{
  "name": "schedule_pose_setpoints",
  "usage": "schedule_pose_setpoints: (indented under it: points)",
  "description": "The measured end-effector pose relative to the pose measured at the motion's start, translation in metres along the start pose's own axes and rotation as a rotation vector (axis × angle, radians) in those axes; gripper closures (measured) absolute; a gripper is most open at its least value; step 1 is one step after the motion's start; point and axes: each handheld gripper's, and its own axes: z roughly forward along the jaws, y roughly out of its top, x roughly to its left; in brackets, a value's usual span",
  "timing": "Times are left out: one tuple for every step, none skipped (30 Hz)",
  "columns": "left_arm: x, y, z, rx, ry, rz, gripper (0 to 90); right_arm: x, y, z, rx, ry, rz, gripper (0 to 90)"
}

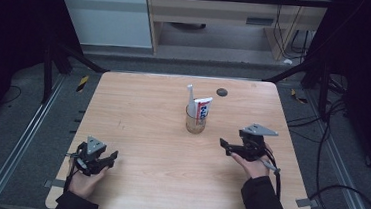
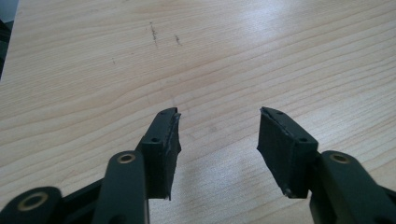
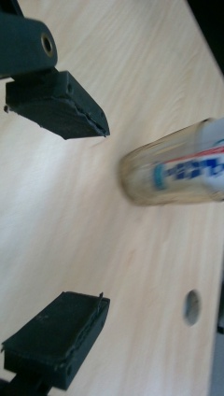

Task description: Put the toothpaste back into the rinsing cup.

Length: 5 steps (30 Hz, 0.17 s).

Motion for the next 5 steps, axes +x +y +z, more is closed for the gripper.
schedule_pose_setpoints:
  points:
    - [0.0, 0.0, 0.0, 0.001, -0.002, 0.0, 46.4, -0.002, -0.004, -0.004, 0.008, -0.007, 0.003, 12.8]
    - [0.001, 0.0, 0.0, 0.0, -0.002, -0.002, 46.2, -0.004, -0.011, -0.01, 0.013, -0.014, 0.013, 11.6]
    - [0.001, 0.0, 0.001, 0.002, -0.001, -0.006, 45.6, -0.007, -0.017, -0.017, 0.014, -0.018, 0.018, 11.5]
    - [0.003, 0.0, 0.002, 0.005, -0.001, -0.009, 44.6, -0.009, -0.023, -0.024, 0.008, -0.023, 0.025, 11.5]
    - [0.004, 0.0, 0.003, 0.01, -0.003, -0.016, 43.8, -0.011, -0.029, -0.031, 0.004, -0.025, 0.038, 11.4]
